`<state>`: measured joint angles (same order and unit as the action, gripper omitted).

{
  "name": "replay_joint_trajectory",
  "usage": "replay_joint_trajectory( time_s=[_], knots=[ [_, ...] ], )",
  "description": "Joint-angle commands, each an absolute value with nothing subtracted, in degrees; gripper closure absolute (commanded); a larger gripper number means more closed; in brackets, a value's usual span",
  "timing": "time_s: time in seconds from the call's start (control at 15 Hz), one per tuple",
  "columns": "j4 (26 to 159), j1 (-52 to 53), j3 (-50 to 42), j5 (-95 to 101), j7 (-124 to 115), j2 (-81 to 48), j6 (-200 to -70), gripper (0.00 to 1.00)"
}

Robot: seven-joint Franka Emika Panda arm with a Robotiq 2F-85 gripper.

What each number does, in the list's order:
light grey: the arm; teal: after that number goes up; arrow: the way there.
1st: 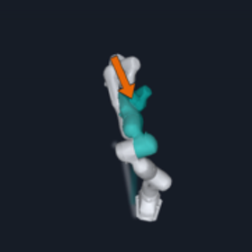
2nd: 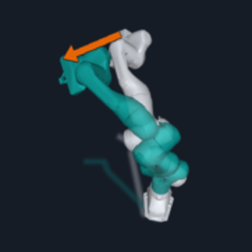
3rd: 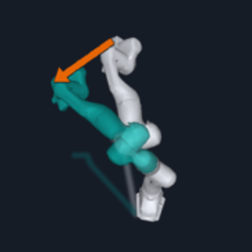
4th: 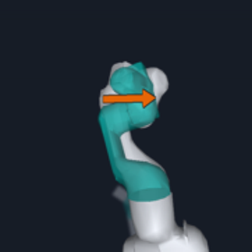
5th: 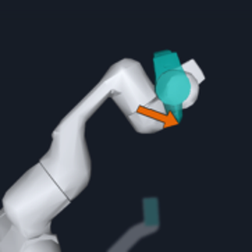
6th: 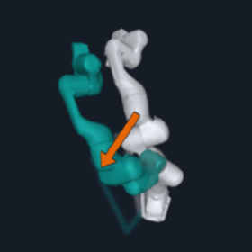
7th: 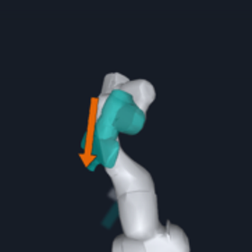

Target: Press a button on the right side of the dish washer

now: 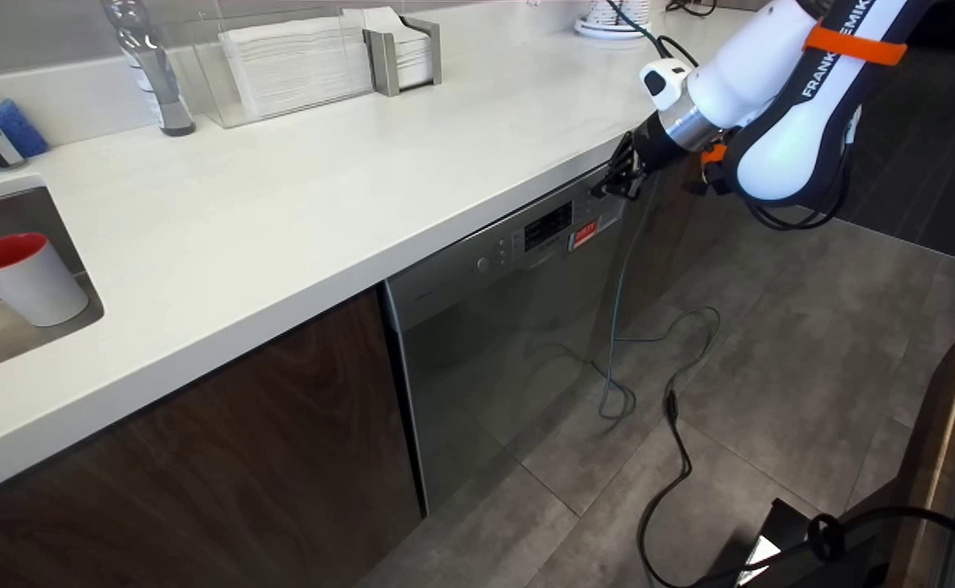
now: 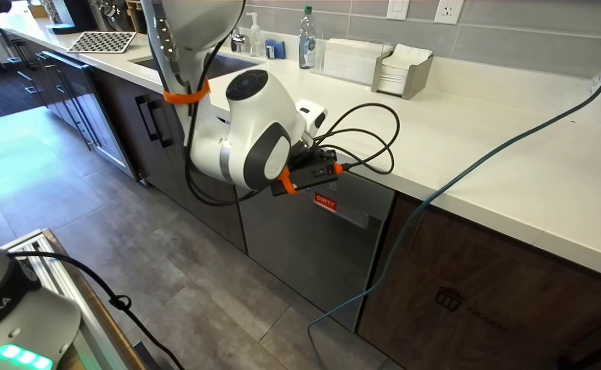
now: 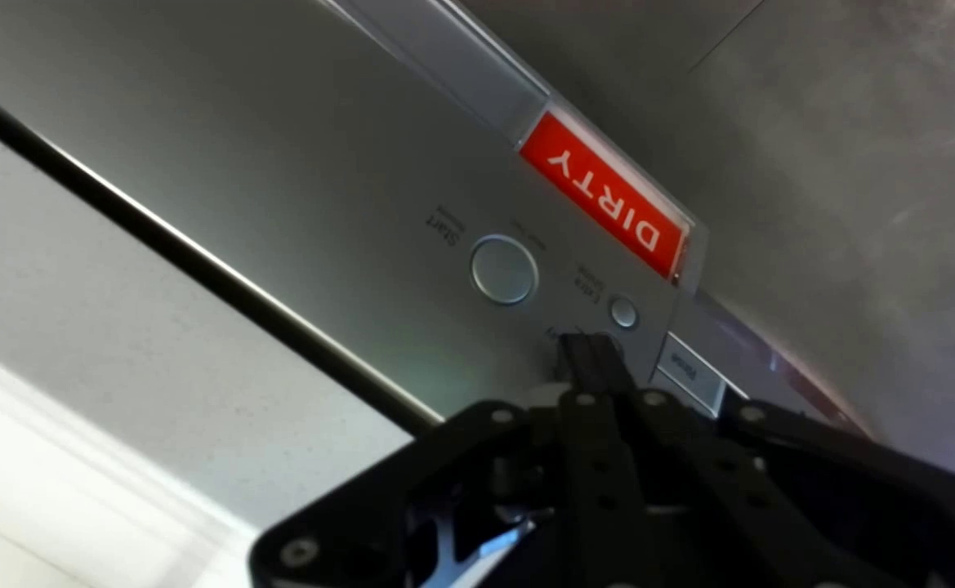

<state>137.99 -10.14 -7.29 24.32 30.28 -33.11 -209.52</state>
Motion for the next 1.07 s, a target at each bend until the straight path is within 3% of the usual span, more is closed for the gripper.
replay_joint_trajectory(
  time_s=[0.0, 1.0],
  knots=[
    [135.49, -10.78, -5.59, 25.79, 26.49, -34.97, -210.29, 1.0],
    [136.2, -11.13, -4.83, 25.95, 23.53, -34.17, -211.59, 1.0]
  ],
)
